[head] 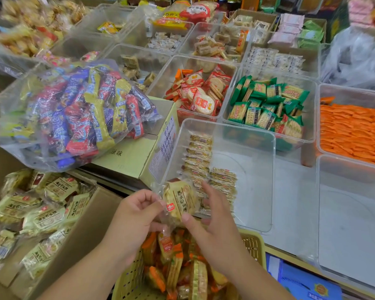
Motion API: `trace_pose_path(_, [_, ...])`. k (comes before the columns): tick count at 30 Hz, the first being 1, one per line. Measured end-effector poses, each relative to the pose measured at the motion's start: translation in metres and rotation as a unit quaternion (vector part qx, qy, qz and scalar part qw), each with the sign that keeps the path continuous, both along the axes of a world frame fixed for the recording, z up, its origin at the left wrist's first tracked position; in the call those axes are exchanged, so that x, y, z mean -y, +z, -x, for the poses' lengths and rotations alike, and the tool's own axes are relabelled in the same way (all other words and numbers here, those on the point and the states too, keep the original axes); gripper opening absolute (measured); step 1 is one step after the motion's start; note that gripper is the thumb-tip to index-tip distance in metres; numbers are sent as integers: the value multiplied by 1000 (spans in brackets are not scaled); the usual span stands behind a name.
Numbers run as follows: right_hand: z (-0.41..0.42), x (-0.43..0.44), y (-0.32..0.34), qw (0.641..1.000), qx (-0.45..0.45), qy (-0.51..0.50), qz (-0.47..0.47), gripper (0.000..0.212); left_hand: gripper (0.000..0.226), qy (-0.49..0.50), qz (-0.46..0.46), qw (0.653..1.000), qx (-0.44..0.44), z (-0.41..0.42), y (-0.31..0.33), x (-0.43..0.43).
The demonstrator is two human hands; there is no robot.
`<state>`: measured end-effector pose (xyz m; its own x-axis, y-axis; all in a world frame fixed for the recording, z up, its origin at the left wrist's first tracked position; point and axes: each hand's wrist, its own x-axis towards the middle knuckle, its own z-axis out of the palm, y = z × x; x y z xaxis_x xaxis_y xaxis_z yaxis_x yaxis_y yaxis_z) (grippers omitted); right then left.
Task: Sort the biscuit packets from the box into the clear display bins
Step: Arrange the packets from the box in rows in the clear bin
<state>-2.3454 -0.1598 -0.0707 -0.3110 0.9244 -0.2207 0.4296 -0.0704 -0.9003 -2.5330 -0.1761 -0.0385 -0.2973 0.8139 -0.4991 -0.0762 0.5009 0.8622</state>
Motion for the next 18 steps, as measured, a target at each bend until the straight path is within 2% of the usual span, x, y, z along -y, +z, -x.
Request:
trace_pose_path(2, [5, 0, 3, 998, 36, 26, -55, 79, 21, -14, -23, 999, -22, -3, -2, -6])
trace_pose_path(4, [10, -3, 5, 996, 51, 44, -63, 82, 31, -53, -45, 997, -44, -9, -4, -13])
trace_pose_path(6, [13, -10, 7, 997, 37, 31, -54, 82, 28, -106, -62, 991, -56, -15, -7, -19])
trace_pose_path(9, [9, -28, 4, 996, 24, -34, -79, 61, 16, -161, -69, 984, -33, -24, -6, -28])
trace_pose_path(12, [-3, -50, 0, 990, 32, -79, -113, 43, 24, -219, -67, 972, -58, -30, -5, -36])
trace_pose_path(14, [-12, -68, -6, 988, 42, -86, -124, 43, 35, -252, -53, 954, -153, -29, -9, -41])
trace_pose_path(16, [-24, -90, -15, 985, 72, -86, -132, 42, 42, -265, -47, 915, -299, -22, -16, -47])
trace_pose_path(18, [-38, -114, -29, 978, 126, -80, -144, 38, 67, -271, -16, 874, -403, -11, -29, -50])
